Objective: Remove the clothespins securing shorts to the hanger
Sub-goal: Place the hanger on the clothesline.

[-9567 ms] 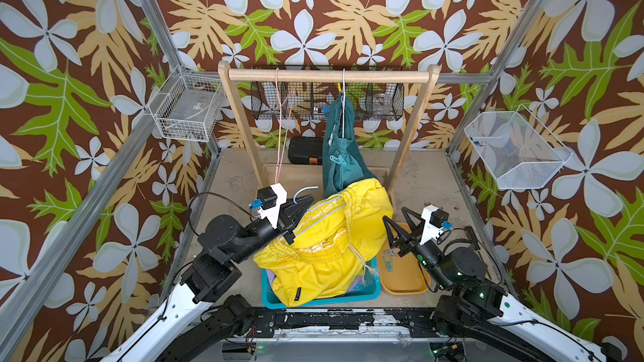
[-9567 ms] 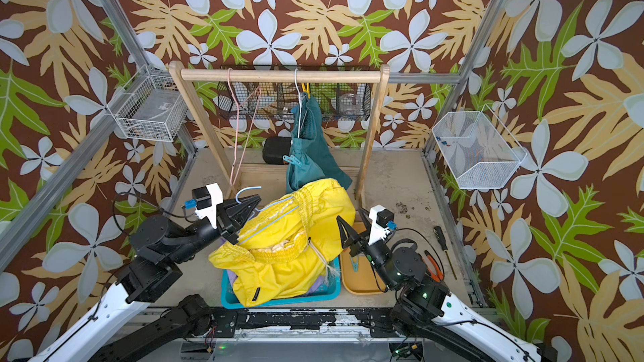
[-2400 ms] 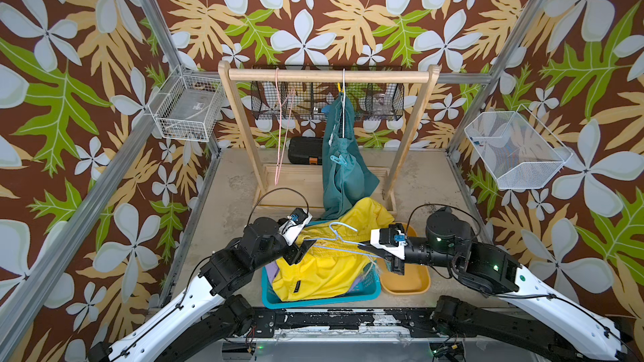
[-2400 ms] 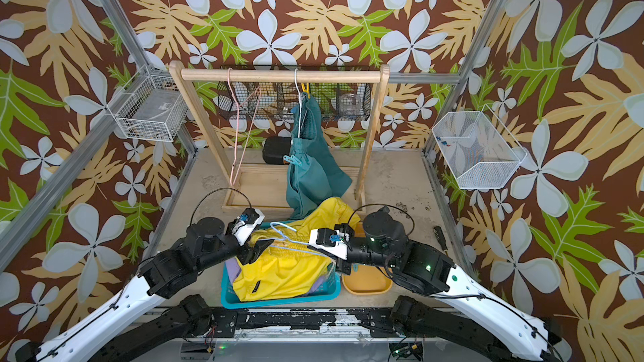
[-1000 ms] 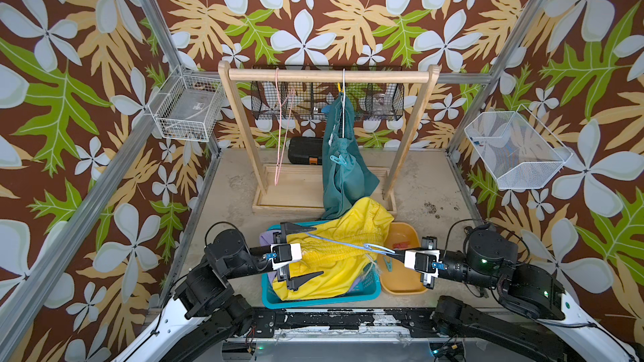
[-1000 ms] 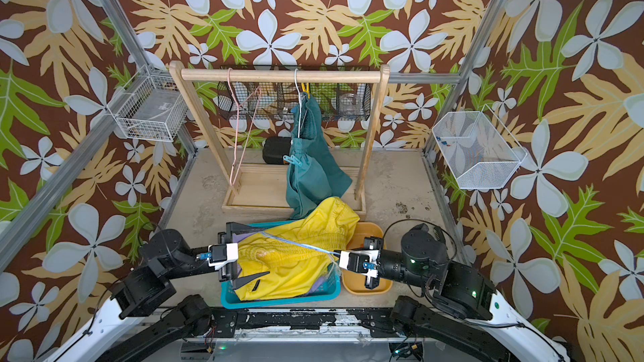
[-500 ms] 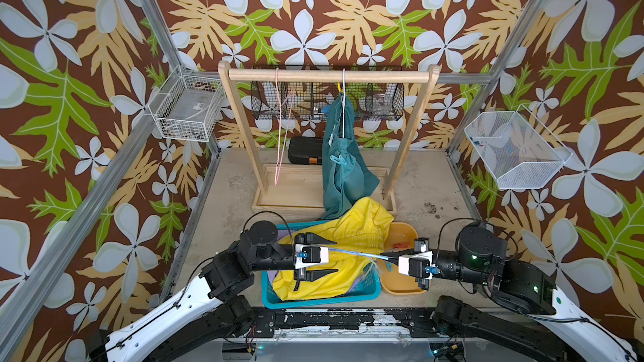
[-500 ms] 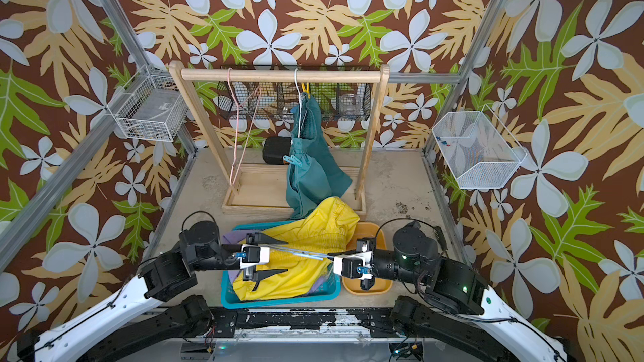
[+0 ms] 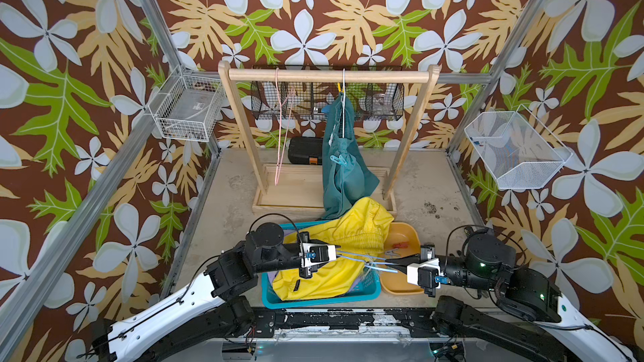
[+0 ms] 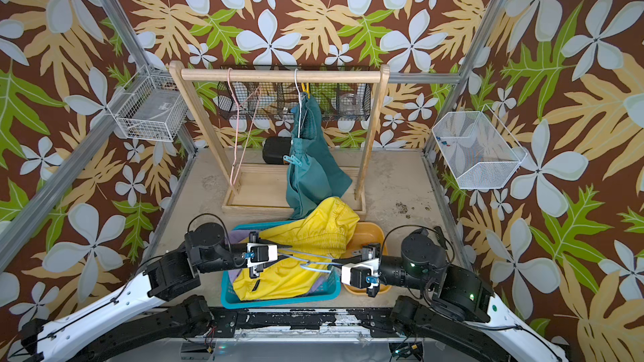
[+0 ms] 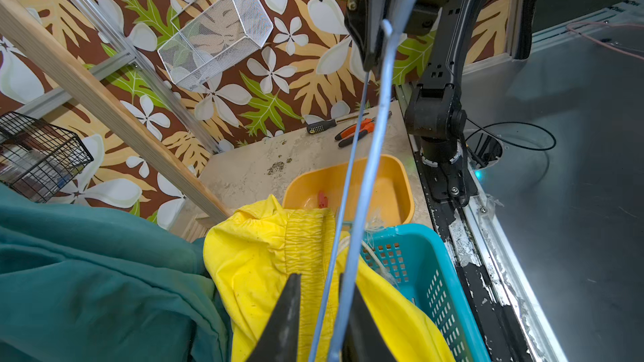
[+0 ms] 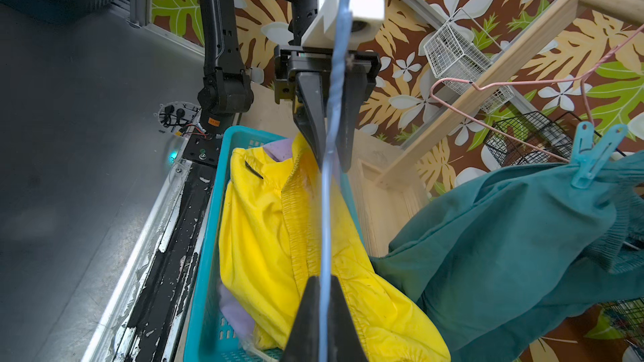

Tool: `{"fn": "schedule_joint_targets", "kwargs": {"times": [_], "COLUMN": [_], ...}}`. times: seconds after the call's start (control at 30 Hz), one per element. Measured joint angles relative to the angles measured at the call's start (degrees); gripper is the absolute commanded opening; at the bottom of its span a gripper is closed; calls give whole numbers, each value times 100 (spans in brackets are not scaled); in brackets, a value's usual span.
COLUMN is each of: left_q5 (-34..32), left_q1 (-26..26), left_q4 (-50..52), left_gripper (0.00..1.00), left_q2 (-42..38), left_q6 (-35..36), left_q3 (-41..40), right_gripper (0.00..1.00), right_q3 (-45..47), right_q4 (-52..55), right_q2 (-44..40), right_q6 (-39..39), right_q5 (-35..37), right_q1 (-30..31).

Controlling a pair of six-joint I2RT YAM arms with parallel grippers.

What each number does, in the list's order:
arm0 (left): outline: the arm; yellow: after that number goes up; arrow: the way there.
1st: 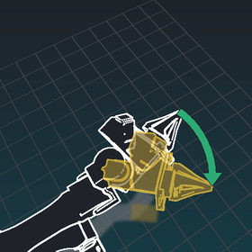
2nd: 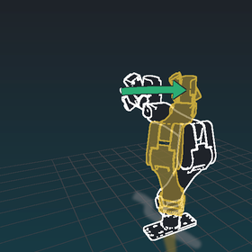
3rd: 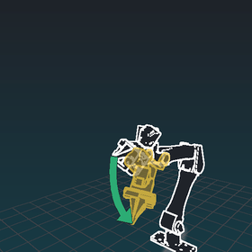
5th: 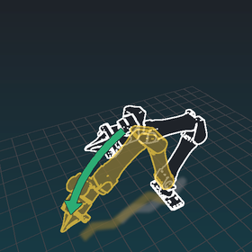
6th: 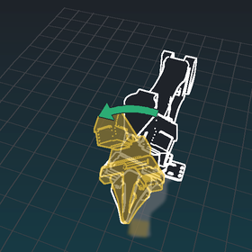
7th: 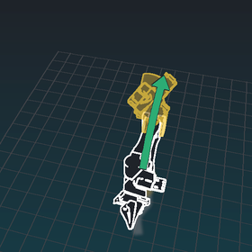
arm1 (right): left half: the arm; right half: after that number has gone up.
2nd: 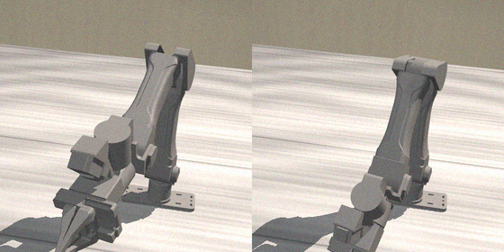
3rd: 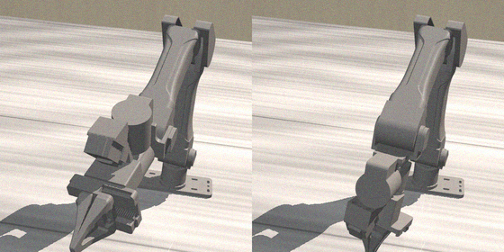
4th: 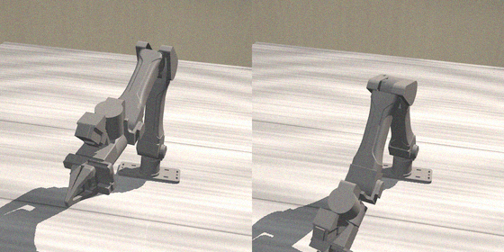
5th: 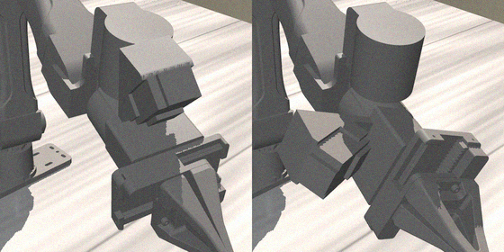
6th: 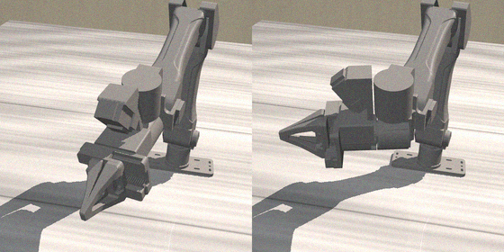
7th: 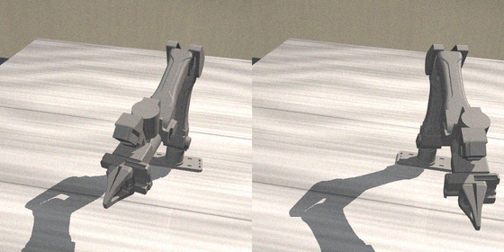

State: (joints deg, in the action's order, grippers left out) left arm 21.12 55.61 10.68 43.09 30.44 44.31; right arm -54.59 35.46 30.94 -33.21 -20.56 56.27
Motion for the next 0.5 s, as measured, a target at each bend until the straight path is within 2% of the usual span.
{"fn": "schedule_joint_targets", "kwargs": {"times": [0.13, 0.17, 0.2, 0.27, 0.37, 0.5], "left_q5": [179, 181, 179, 140, -44, -638], "left_q1": [42, 44, 44, 50, 59, 59], "left_q4": [103, 92, 81, 11, -184, -686], "left_gripper": [0, 0, 0, 0, 0, 0], "left_q2": [9, 7, 0, -33, -267, -859], "left_q6": [85, 79, 68, 24, -35, -369], "left_q3": [0, 0, -2, -15, -153, -560], "right_gripper": [0, 40, 70, 100, 100, 100], "right_q3": [15, 17, 26, 87, 247, 507], "right_q4": [-79, -87, -120, -210, -393, -1080], "right_q2": [-20, -17, -11, -37, -302, -1067], "right_q6": [17, 17, 22, 44, 129, 155], "right_q5": [87, 92, 129, 144, 411, 973], "right_q1": [-4, -4, -4, 0, 0, 0]}}
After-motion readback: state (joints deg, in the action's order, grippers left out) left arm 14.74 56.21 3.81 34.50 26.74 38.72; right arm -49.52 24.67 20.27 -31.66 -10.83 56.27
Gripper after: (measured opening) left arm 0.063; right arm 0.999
